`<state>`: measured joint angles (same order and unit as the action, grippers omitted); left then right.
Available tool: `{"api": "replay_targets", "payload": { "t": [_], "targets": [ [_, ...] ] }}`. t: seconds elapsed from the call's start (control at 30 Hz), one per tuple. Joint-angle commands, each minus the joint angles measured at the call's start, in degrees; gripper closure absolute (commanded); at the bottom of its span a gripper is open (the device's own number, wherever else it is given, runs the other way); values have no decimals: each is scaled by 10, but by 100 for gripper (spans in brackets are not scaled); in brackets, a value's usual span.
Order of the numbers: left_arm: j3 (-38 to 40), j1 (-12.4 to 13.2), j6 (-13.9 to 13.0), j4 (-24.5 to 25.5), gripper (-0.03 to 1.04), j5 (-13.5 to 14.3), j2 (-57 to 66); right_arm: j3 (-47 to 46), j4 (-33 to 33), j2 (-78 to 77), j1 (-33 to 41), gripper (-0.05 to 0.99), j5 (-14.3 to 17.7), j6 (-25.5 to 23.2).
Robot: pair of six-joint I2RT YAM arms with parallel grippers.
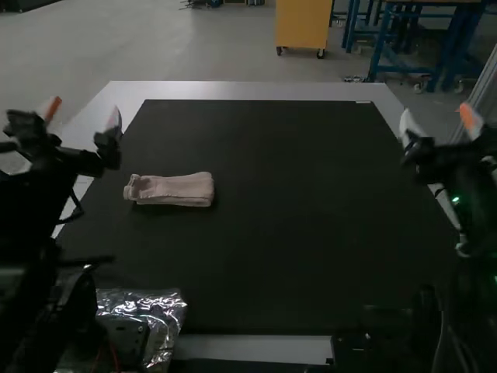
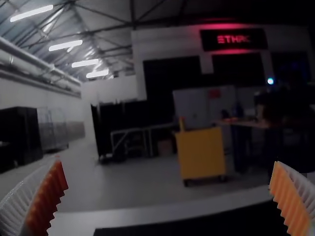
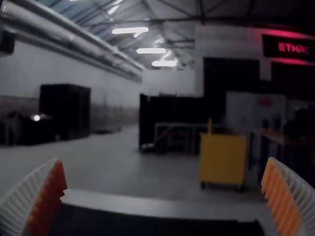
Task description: Fold the towel.
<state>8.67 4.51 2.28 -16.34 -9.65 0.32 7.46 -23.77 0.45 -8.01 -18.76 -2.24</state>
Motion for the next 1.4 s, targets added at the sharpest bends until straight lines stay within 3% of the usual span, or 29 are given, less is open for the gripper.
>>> {"api": "replay_targets", "payload": {
  "t": [0.0, 0.1, 0.17, 0.23, 0.33, 0.47, 0.6, 0.67, 0.7, 0.8, 0.87, 0.9, 0.93, 1.13, 1.27, 1.37],
  "targets": [
    [-27, 2, -9, -20, 4, -6, -3, -37, -14, -3, -6, 2, -6, 20],
    [-56, 7, -15, -25, 4, 13, -3, -49, 18, -3, -10, 2, -109, 23],
    [-75, 7, -17, -22, 4, 24, -3, -57, 31, -3, -11, 2, -147, 22],
    [-88, 8, -19, 5, 4, 33, -3, -73, 41, -3, -11, 2, -161, 21],
    [-87, 5, -58, 72, 4, 74, -3, -74, 150, -3, -14, 2, -120, 43],
    [-87, 3, -60, 118, 4, 72, -3, -76, 175, -3, -23, 2, -96, 102],
    [-87, 3, -27, 151, 4, 71, -3, -75, 209, -4, -32, 2, -22, 101],
    [-87, 4, -18, 152, 4, 72, -3, -75, 196, -4, -37, 2, 58, 100],
    [-87, 6, -18, 153, 4, 72, -3, -75, 185, -4, -38, 2, 83, 101],
    [-87, 7, -15, 154, 4, 73, -3, -75, 187, -4, -39, 2, 121, 137],
    [-88, 7, -14, 155, 4, 73, -3, -75, 196, -3, -39, 2, 138, 121],
    [-87, 7, -13, 155, 4, 73, -3, -75, 201, -4, -40, 2, 179, 102],
    [-88, 7, -13, 156, 4, 73, -3, -75, 215, -3, -40, 2, 194, 76],
    [-87, 7, -12, 159, 4, 73, -4, -75, 223, -4, -43, 2, 197, 59],
    [-88, 6, -12, 159, 4, 73, -3, -75, 233, -4, -40, 2, 158, 60],
    [-88, 6, -12, 160, 4, 73, -3, -75, 234, -4, -39, 2, 150, 61]
  ]
}}
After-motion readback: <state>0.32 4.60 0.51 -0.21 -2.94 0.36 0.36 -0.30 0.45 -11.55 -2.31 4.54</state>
